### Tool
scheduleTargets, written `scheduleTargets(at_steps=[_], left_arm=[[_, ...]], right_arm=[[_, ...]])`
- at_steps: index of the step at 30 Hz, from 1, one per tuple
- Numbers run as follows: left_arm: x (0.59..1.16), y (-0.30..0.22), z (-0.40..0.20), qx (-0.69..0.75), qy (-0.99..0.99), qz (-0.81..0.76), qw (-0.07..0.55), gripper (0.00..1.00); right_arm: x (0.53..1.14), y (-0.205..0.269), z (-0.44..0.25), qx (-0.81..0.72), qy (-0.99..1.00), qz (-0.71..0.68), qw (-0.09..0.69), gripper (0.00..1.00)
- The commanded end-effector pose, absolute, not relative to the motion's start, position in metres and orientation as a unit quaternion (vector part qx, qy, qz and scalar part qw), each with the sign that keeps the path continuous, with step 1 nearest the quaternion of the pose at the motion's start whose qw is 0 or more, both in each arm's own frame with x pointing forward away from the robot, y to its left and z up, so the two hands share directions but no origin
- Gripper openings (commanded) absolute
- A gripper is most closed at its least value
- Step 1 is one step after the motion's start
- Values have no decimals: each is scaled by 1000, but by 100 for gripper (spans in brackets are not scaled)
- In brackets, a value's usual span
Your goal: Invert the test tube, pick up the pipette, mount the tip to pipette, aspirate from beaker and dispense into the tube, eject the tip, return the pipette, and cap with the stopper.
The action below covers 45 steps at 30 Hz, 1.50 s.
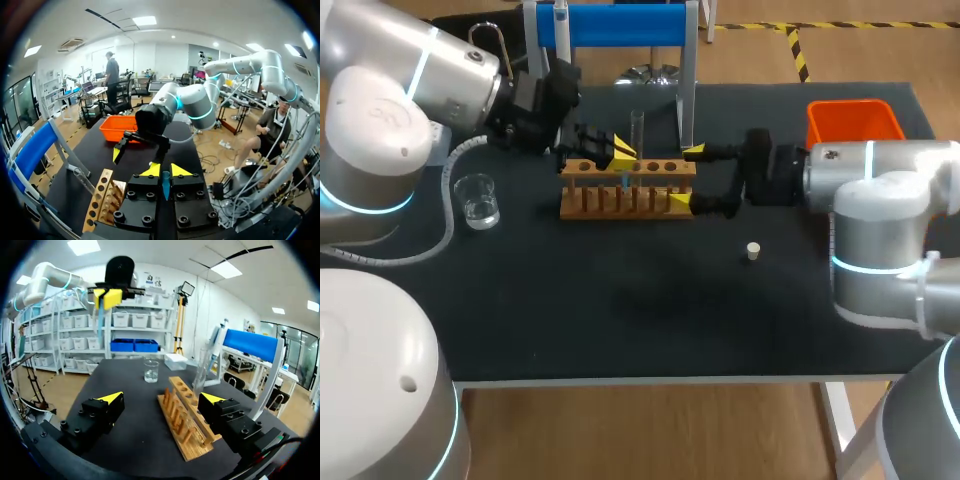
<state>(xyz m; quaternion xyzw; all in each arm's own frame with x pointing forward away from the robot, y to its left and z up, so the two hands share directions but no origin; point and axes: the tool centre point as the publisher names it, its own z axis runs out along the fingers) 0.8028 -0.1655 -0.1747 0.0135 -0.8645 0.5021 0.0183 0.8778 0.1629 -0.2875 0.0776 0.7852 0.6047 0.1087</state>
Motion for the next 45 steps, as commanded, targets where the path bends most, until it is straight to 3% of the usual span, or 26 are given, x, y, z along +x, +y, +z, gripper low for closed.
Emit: scheduleTargets(at_steps=[1,13,45], left_arm=[[803,-164,-173,13,-865,501,20,0],[803,-164,-173,13,-865,501,20,0],[797,-161,-173,6,-858,513,-5,0]], right_arm=[[856,126,-269,61,775,622,94,100],[818,137,-243,25,744,667,31,100],[788,201,-215,0,713,701,-19,100]])
